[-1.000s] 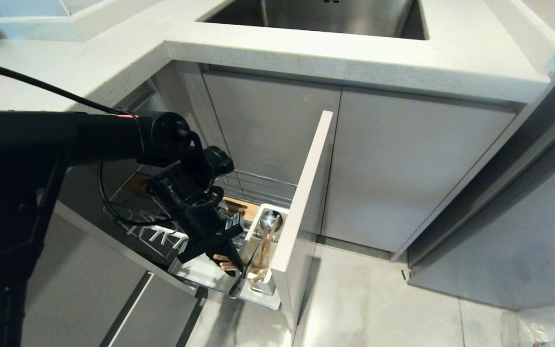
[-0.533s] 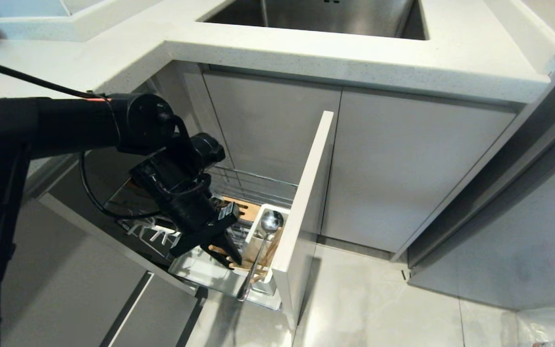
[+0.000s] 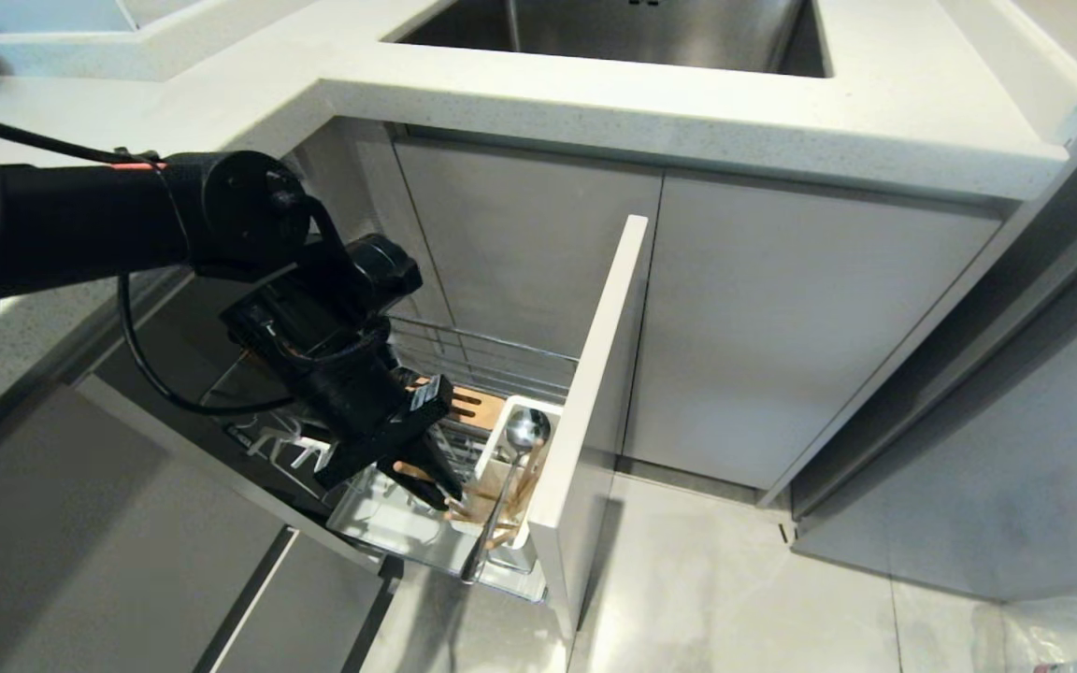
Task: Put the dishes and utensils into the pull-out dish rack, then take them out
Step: Take the chopsticks out of the cupboard
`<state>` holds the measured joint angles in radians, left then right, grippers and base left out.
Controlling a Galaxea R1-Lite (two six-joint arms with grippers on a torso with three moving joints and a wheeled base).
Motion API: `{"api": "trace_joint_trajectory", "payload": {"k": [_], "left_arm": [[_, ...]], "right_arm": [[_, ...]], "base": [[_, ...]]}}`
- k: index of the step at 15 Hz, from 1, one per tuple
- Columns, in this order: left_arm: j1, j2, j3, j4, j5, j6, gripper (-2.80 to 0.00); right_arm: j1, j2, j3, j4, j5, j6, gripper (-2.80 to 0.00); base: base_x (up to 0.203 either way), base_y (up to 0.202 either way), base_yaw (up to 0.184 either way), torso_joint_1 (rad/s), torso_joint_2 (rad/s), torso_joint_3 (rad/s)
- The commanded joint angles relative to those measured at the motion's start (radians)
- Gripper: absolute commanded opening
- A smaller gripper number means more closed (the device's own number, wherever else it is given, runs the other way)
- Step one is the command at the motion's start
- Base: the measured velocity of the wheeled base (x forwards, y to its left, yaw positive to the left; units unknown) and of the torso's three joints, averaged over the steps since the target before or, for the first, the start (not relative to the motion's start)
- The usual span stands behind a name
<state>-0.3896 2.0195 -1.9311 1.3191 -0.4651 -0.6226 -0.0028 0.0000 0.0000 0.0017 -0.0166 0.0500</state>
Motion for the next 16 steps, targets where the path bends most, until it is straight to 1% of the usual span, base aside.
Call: {"api": "trace_joint_trajectory", "payload": {"k": [1, 7, 11, 16], "left_arm": [[0.0, -0.02, -0.01, 0.016, -0.002, -0.008, -2.8], [-0.003, -0.085, -0.012, 0.025, -0.003, -0.021, -2.8], [-0.009, -0.135, -0.016, 0.032, -0.003, -0.048, -2.8], [-0.037, -0.2, -0.018, 0.055, -0.001, -0.066, -2.8]], "right_arm": [[0.0, 0.0, 0.002, 0.0, 0.0, 0.001, -2.8], [0.0, 0.0, 0.002, 0.0, 0.0, 0.001, -2.8], [0.0, 0.0, 0.002, 0.0, 0.0, 0.001, -2.8], [0.0, 0.0, 0.002, 0.0, 0.0, 0.001, -2.8]], "base": [[0.0, 0.0, 0.0, 0.0, 0.0, 0.0], [0.0, 0.0, 0.0, 0.0, 0.0, 0.0], [0.0, 0.0, 0.0, 0.0, 0.0, 0.0], [0.0, 0.0, 0.0, 0.0, 0.0, 0.0]]}}
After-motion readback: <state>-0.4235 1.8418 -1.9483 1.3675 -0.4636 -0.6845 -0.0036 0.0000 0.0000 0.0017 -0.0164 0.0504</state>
